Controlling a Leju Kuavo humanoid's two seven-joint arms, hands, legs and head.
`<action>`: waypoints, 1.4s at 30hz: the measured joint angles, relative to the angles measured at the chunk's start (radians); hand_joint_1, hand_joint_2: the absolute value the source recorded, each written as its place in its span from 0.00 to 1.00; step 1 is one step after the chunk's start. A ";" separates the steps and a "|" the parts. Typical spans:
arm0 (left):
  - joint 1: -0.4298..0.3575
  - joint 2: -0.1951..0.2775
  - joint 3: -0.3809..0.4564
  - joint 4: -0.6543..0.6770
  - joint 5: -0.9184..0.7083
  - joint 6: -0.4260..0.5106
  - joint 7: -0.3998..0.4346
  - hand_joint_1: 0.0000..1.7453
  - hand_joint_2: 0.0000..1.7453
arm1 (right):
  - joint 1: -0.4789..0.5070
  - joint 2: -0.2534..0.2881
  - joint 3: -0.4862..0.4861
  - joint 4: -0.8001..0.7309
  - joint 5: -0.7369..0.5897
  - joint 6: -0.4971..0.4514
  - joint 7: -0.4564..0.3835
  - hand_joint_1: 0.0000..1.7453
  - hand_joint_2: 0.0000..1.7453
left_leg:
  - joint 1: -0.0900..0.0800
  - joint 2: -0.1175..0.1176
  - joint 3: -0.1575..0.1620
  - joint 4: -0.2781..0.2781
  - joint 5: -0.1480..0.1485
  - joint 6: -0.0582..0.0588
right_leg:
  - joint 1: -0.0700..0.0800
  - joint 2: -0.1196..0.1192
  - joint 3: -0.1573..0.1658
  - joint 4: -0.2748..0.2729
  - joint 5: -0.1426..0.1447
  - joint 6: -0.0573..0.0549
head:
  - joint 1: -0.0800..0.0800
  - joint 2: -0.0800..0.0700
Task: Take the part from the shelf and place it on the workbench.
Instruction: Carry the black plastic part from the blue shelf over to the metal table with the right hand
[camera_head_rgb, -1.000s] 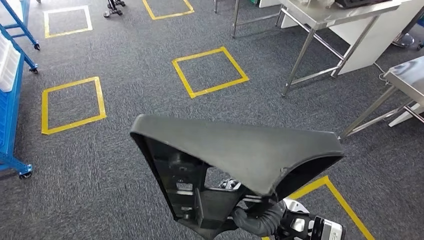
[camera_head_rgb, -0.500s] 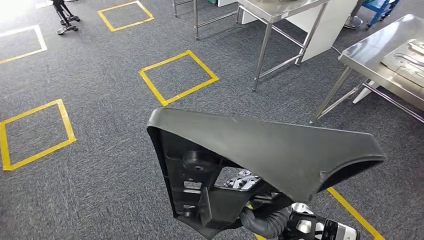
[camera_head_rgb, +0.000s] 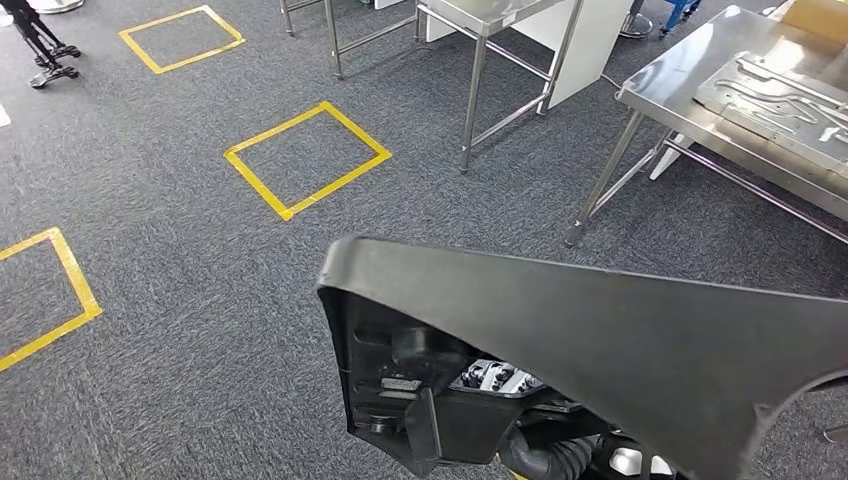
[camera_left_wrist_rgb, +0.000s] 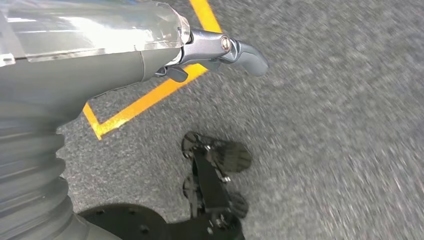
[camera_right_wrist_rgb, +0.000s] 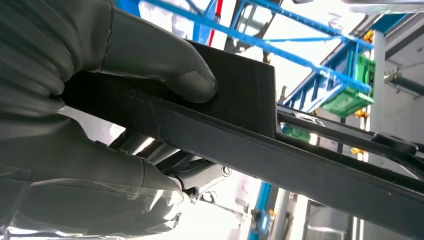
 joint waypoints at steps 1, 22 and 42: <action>-0.001 0.000 0.000 0.000 -0.001 0.000 0.001 0.00 1.00 | 0.000 0.000 -0.001 -0.002 -0.001 0.000 0.000 1.00 1.00 | -0.001 0.010 0.003 -0.002 -0.002 -0.005 | 0.005 -0.003 0.002 -0.009 -0.004 -0.004 | 0.000 0.000; -0.004 0.010 0.010 -0.003 -0.010 0.010 0.008 0.00 1.00 | 0.013 -0.002 -0.009 -0.023 0.000 -0.001 -0.005 1.00 1.00 | 0.008 -0.084 -0.029 -0.005 0.031 0.016 | -0.016 0.102 -0.043 0.124 -0.091 0.023 | 0.007 0.000; -0.011 0.017 0.028 -0.003 -0.011 -0.007 0.009 0.00 1.00 | 0.009 -0.004 -0.037 -0.032 -0.006 0.019 -0.008 1.00 1.00 | 0.005 -0.087 -0.118 0.211 -0.057 -0.025 | -0.012 0.134 0.028 -0.033 0.005 -0.025 | 0.007 0.000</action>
